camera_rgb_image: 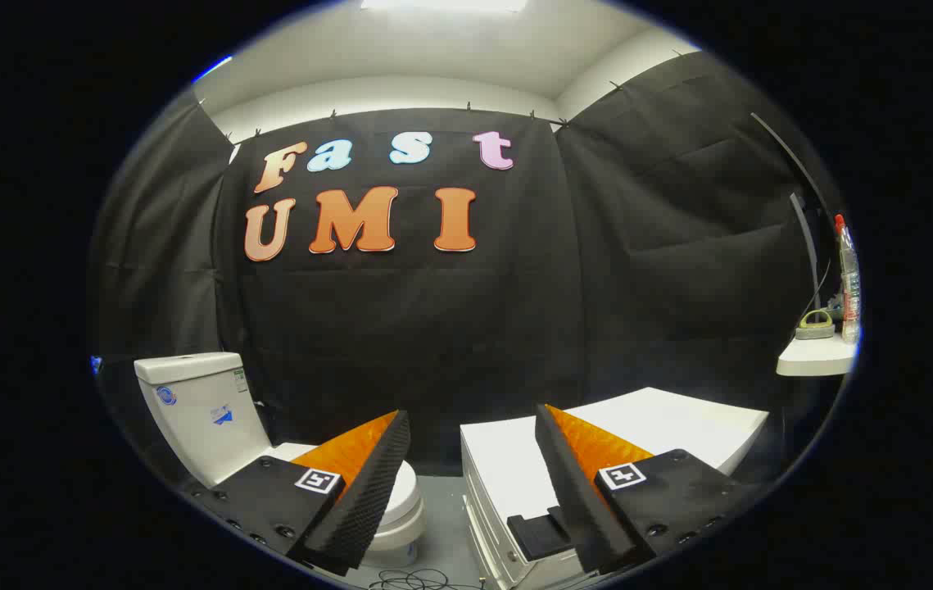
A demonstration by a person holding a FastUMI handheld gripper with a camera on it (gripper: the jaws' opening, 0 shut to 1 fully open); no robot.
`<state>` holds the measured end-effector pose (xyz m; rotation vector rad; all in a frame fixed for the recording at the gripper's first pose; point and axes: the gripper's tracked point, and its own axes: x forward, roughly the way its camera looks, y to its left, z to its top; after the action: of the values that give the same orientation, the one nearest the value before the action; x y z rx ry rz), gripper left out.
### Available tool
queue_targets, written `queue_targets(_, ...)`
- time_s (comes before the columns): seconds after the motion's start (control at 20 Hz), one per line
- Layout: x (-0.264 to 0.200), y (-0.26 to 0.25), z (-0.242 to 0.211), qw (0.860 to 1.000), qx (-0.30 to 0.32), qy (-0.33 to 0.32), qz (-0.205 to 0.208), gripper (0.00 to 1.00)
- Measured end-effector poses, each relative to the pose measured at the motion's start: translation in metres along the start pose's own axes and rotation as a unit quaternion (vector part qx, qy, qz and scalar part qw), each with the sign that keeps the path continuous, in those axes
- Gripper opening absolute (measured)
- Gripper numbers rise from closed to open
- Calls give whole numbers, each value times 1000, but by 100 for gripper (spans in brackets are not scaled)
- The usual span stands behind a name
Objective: Open the toilet lid.
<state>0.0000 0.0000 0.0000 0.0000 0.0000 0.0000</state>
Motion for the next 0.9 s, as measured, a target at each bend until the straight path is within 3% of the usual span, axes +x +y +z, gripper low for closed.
queue_targets(0.9,-1,0,1,1000,0,-2,2,99)
